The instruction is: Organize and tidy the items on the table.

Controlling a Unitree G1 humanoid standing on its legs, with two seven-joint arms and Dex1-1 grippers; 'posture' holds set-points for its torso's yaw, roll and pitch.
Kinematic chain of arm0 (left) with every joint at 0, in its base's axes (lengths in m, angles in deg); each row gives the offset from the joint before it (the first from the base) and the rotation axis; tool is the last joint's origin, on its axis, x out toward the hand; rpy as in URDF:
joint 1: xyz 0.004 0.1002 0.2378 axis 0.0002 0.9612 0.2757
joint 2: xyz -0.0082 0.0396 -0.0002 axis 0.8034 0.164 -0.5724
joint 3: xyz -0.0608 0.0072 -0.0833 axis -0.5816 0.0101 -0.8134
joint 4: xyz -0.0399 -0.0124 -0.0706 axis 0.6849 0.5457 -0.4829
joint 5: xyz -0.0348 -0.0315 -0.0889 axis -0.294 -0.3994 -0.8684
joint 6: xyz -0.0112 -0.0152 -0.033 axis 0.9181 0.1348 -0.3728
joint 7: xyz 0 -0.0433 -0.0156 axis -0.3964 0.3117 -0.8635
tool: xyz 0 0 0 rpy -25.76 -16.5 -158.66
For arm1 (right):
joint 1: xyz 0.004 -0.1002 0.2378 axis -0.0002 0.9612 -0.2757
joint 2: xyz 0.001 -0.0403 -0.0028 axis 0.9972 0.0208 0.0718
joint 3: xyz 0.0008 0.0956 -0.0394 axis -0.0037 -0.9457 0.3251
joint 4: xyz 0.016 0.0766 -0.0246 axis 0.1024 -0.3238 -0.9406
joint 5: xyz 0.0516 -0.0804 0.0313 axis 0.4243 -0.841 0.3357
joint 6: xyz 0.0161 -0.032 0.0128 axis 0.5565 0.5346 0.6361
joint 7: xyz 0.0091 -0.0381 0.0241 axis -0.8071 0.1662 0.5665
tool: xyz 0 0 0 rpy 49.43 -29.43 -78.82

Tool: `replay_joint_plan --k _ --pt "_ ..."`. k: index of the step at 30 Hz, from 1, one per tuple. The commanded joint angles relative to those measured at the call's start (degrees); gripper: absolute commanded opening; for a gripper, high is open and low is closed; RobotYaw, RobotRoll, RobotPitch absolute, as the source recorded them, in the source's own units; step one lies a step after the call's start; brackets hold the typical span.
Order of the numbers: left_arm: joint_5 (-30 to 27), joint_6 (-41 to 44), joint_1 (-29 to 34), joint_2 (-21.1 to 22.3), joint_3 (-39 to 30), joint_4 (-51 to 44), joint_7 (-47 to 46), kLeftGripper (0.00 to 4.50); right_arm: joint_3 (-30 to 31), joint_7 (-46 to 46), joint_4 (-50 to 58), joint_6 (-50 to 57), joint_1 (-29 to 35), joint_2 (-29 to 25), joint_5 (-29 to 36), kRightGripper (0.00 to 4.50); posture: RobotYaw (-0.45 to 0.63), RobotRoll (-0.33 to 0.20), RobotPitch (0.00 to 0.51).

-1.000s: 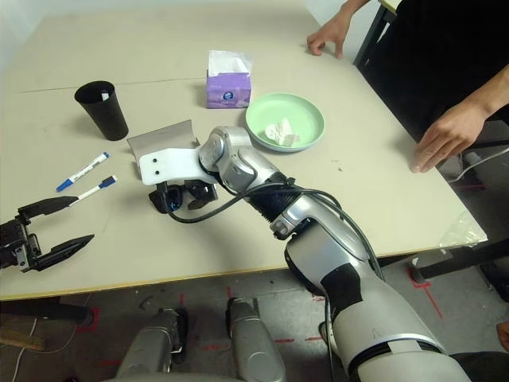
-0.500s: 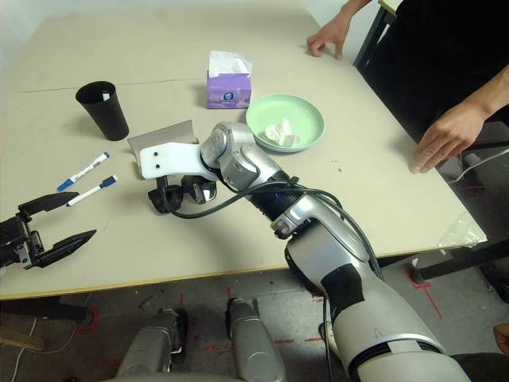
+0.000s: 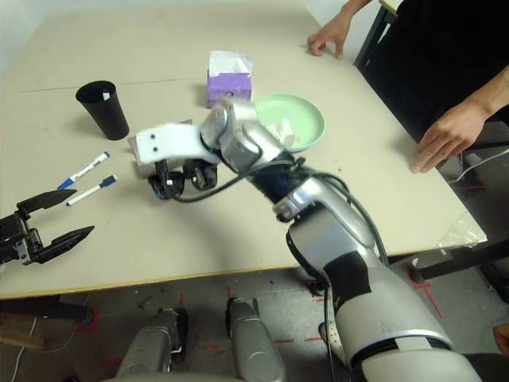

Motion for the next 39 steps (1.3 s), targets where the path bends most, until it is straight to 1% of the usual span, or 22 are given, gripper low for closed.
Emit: replay_joint_plan --k 1,5,11,13,18,23,30,39 --pt "0.75 -0.7 0.04 0.16 -0.32 0.69 0.38 4.5 0.46 0.31 -2.08 -1.88 -0.92 1.01 -0.95 0.15 -0.02 0.0 0.178" --pt "0.9 -0.9 -0.06 0.06 -0.27 0.78 0.04 4.5 0.75 -0.84 -5.88 -4.81 -2.61 2.19 -2.56 0.15 -0.02 0.0 0.178" --pt "1.34 -1.03 -0.05 0.4 -1.93 1.44 -2.11 4.5 -0.2 -9.19 -22.33 -13.0 -10.35 6.63 -5.4 0.14 0.0 0.0 0.18" --pt "0.64 -0.04 -0.09 0.35 -3.38 1.66 -3.79 4.5 -0.4 -12.85 -28.03 -15.37 -12.74 8.35 -6.3 0.14 0.0 0.0 0.18" --pt "0.33 1.61 1.6 -0.17 -5.47 0.51 -6.86 4.5 -0.8 -19.5 -36.97 -19.05 -16.0 11.76 -7.95 0.14 0.03 0.0 0.186" --pt "-0.29 2.7 3.95 -0.86 -6.34 -2.01 -8.46 4.5 -1.24 -22.77 -40.68 -20.67 -16.49 13.88 -8.78 0.14 0.06 0.0 0.196" --pt "-0.88 3.43 6.76 -1.87 -7.05 -4.7 -9.66 4.5 -1.91 -25.92 -42.92 -20.91 -16.81 16.15 -9.64 0.14 0.08 0.0 0.209" --pt "-1.59 4.62 9.51 -3.24 -7.79 -8.48 -11.84 4.5 -3.04 -29.32 -44.39 -20.35 -16.79 17.3 -10.9 0.14 0.1 0.0 0.223"
